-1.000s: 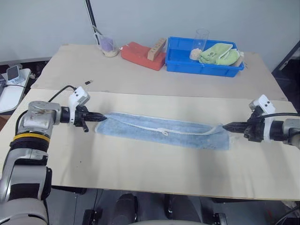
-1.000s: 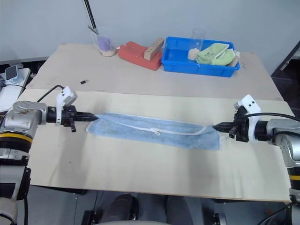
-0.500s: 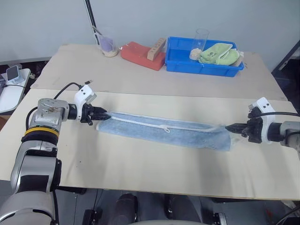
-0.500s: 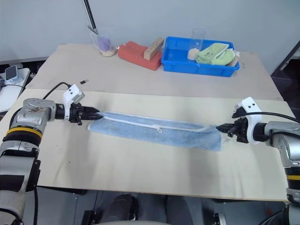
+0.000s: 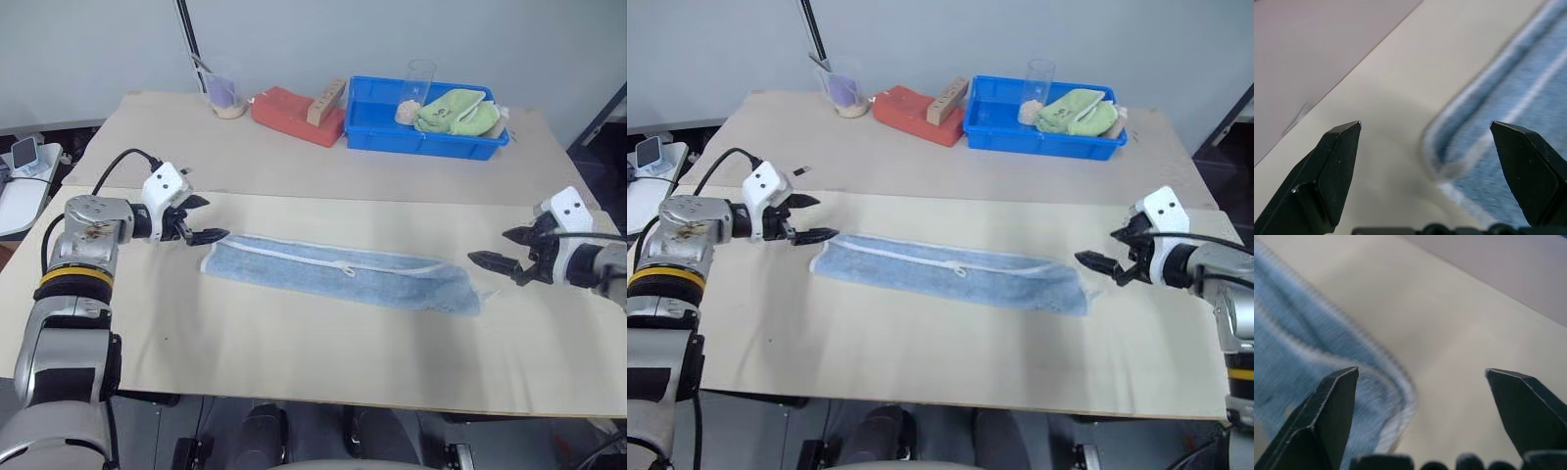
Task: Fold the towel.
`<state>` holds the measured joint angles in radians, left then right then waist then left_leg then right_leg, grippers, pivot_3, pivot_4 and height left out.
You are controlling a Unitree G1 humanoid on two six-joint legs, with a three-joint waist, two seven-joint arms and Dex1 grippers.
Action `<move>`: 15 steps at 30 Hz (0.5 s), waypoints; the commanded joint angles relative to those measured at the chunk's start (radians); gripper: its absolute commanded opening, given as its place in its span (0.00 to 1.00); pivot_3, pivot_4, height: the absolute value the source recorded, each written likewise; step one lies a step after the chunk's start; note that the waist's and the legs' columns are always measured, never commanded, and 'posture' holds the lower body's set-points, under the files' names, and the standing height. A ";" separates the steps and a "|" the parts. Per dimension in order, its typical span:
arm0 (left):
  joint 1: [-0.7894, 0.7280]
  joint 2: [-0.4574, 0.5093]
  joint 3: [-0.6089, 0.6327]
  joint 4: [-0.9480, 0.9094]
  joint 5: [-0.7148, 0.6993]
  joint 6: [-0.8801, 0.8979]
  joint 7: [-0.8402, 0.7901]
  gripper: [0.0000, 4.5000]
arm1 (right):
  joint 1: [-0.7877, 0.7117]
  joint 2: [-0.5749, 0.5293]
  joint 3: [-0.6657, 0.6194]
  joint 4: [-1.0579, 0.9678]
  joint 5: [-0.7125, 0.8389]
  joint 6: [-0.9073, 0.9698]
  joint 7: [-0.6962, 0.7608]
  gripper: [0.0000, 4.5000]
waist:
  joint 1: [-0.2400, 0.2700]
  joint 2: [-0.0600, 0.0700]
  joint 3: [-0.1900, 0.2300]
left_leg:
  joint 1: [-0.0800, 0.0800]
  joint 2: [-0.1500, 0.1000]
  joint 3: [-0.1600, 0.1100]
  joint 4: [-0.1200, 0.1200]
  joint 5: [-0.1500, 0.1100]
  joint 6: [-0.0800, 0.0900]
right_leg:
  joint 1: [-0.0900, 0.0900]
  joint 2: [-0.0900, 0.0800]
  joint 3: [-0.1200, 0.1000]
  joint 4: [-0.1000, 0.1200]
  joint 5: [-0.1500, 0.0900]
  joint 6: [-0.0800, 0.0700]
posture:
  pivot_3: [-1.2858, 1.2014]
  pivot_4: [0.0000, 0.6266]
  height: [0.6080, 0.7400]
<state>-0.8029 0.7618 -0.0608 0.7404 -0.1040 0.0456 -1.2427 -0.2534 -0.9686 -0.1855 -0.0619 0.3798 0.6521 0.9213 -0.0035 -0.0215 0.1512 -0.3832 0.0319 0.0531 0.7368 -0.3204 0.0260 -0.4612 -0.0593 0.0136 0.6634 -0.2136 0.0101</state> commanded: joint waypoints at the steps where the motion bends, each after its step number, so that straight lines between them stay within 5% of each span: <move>1: 0.050 0.033 -0.003 -0.106 0.005 -0.065 -0.044 1.00 | 0.043 -0.035 -0.034 -0.105 0.022 -0.041 0.057 0.99 | 0.000 0.000 0.000 | 0.000 0.000 0.000 0.000 0.000 0.000 | 0.000 0.000 0.000 0.000 0.000 0.000 | 0.52 0.24 0.51; 8: 0.258 0.103 0.070 -0.442 -0.157 0.114 -0.161 1.00 | 0.123 0.001 -0.151 -0.180 0.108 0.228 -0.068 0.99 | 0.000 0.000 0.000 | 0.000 0.001 0.000 0.001 0.000 0.000 | 0.000 0.000 0.000 0.000 0.000 0.000 | 0.52 0.24 0.51; 15: 0.480 0.122 0.156 -0.922 -0.435 0.387 -0.147 1.00 | 0.227 0.160 -0.306 -0.331 0.156 0.456 -0.287 0.99 | 0.006 0.000 0.000 | 0.000 0.002 -0.003 0.001 0.000 0.000 | 0.001 0.000 0.000 0.000 -0.004 0.006 | 0.52 0.24 0.51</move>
<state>-0.3229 0.8746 0.0601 -0.1058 -0.4806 0.3916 -1.4015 -0.0249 -0.8068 -0.4303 -0.3472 0.5186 1.0742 0.6707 0.0027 -0.0215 0.1512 -0.3828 0.0337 0.0500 0.7378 -0.3203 0.0258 -0.4598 -0.0595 0.0144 0.6637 -0.2182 0.0176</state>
